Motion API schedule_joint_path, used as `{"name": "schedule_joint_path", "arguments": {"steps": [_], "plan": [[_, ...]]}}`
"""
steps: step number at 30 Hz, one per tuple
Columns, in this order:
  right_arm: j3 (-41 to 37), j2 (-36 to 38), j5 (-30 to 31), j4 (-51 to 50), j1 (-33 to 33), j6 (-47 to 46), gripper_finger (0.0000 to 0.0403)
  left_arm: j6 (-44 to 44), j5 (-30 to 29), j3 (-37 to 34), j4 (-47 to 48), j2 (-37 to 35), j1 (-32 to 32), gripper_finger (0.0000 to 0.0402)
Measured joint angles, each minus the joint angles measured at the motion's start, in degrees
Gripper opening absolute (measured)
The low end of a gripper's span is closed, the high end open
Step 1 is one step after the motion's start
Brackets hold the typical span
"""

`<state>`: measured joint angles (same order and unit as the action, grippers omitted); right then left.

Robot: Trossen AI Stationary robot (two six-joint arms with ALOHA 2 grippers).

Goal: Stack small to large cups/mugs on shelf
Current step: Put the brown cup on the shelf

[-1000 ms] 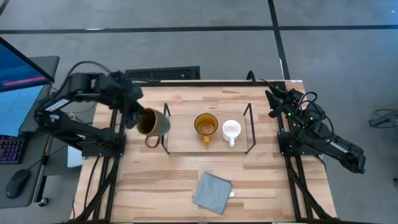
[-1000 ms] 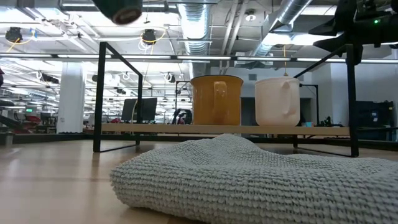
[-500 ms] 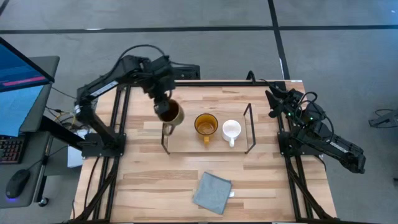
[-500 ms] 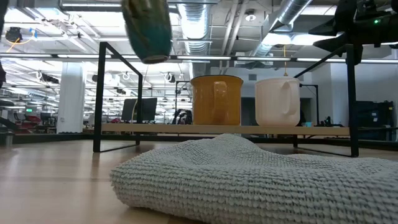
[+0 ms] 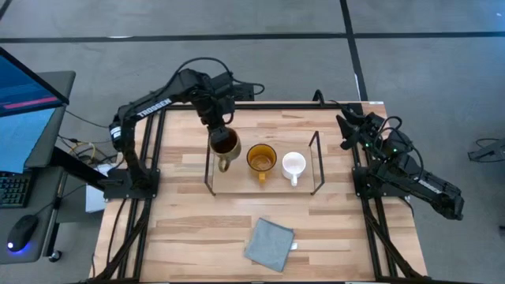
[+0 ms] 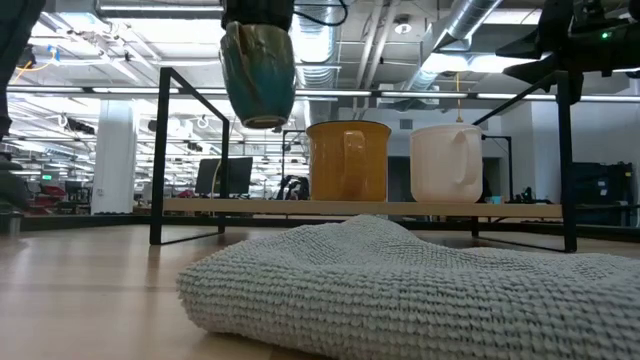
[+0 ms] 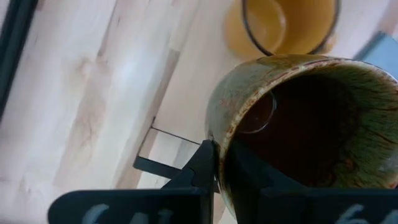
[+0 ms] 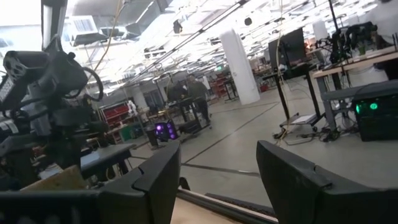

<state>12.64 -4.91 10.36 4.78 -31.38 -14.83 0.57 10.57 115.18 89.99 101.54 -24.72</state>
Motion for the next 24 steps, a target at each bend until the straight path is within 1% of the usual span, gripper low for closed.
{"name": "schedule_joint_path", "arguments": {"steps": [7, 13, 16, 21, 24], "plan": [[0.01, 0.02, 0.01, 0.92, 0.00, 1.29, 0.0233, 2.86, -3.17, 0.02, -0.10, 1.96, 1.86, 0.0010], [0.01, 0.02, 0.00, 0.91, 0.00, 1.30, 0.0233, 3.09, -1.29, -0.02, -0.08, 5.58, 3.17, 0.0010], [0.01, 0.00, -0.01, 0.89, 0.00, 1.29, 0.0233, 2.53, -1.37, -0.08, -0.08, 7.06, 3.73, 0.0010], [0.01, 0.02, -0.01, 0.87, 0.78, 1.29, 0.0233, 2.53, -1.83, -0.31, -0.08, 7.40, 3.81, 0.0010], [0.01, 0.02, -0.01, 0.85, 1.39, 1.29, 0.0233, 3.24, -2.45, -1.69, -0.06, 7.40, 3.71, 0.0010]]}}
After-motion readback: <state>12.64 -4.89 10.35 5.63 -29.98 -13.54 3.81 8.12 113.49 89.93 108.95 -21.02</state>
